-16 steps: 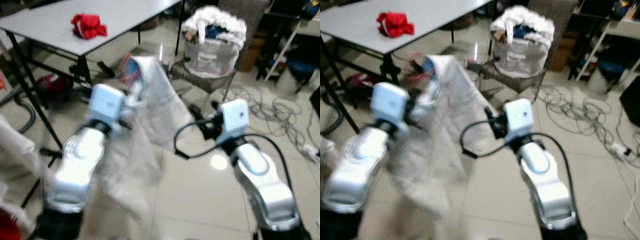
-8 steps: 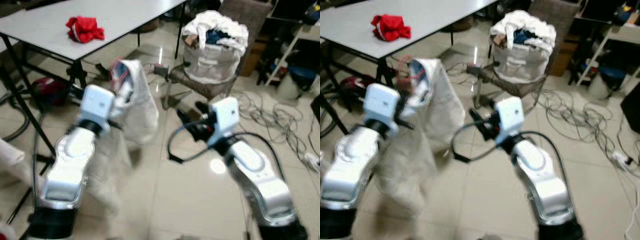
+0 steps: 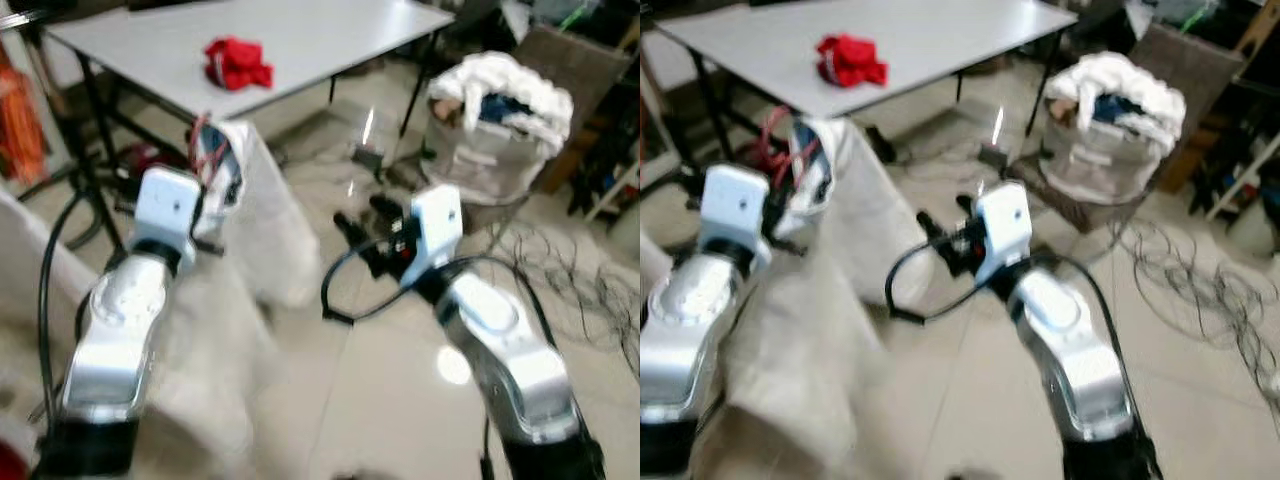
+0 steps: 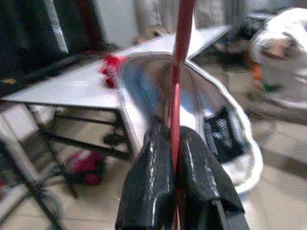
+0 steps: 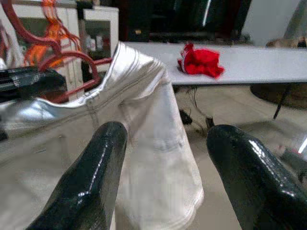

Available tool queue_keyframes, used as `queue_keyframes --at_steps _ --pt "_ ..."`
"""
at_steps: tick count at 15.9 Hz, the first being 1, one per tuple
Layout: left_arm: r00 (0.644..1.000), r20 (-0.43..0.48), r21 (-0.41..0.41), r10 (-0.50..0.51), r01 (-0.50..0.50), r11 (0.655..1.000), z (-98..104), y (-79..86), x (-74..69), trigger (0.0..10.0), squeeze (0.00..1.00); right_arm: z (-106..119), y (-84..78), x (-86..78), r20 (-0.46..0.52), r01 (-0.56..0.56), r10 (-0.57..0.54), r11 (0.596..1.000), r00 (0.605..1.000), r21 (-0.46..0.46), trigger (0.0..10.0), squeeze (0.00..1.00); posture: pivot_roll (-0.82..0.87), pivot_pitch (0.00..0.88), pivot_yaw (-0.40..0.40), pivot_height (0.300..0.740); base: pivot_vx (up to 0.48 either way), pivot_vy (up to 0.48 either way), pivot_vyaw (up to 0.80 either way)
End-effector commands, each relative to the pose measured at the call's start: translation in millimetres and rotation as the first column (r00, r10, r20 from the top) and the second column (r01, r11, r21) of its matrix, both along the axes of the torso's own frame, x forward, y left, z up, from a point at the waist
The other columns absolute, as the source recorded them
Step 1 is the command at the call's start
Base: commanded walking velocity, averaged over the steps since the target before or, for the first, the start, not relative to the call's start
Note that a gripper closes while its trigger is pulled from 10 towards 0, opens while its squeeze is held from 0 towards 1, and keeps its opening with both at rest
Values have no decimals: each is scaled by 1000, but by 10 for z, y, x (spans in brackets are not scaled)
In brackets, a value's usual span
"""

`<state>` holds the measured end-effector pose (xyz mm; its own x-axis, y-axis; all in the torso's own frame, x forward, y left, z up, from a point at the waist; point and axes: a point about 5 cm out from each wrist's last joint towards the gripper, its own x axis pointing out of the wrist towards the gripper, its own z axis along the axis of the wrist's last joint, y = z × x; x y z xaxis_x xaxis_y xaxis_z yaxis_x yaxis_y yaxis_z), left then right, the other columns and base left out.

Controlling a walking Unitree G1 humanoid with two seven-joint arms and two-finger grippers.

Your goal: Hang hanger

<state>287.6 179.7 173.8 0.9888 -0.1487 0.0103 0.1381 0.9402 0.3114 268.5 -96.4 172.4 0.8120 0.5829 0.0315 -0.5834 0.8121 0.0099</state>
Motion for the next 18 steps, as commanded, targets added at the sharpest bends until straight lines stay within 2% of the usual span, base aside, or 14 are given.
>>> queue_keyframes --at_steps 1,4,7,8,9,11,14,16,18 --pt "988 124 19 -88 86 996 239 -119 -4 10000 0 79 -11 11 8 -27 26 999 1000 21 10000 0 24 10 -85 740 0 0 0" --pt "983 102 79 -152 144 986 233 -157 36 10000 0 190 44 90 15 -65 64 994 998 91 10000 0 20 12 -86 740 0 0 0" --pt "974 116 113 -195 182 977 283 -222 49 10000 0 200 80 204 19 -58 56 993 998 100 10000 0 21 20 -90 740 0 0 0" --pt "972 122 114 -202 189 975 296 -236 45 10000 0 220 92 225 22 -59 57 991 998 118 10000 176 21 20 -90 740 0 0 0" --pt "969 129 113 -210 196 974 314 -256 37 10000 0 247 123 271 23 -63 60 986 998 152 10000 1000 18 23 -91 740 0 0 0" --pt "964 148 108 -220 205 973 356 -310 12 10000 0 246 202 346 28 -105 101 974 994 202 10000 1000 17 32 -98 740 0 0 0" --pt "952 174 121 -253 234 965 390 -425 -47 10000 0 219 262 437 25 -111 108 972 994 207 10000 1000 23 44 -118 740 0 0 0" --pt "943 207 129 -261 238 963 435 -487 -82 10000 0 214 271 510 28 -67 63 979 998 192 10000 1000 23 52 -124 740 0 0 0" --pt "937 211 142 -279 253 957 453 -553 -131 10000 0 240 259 586 33 -29 23 975 999 220 10000 1000 22 61 -126 740 0 0 0"
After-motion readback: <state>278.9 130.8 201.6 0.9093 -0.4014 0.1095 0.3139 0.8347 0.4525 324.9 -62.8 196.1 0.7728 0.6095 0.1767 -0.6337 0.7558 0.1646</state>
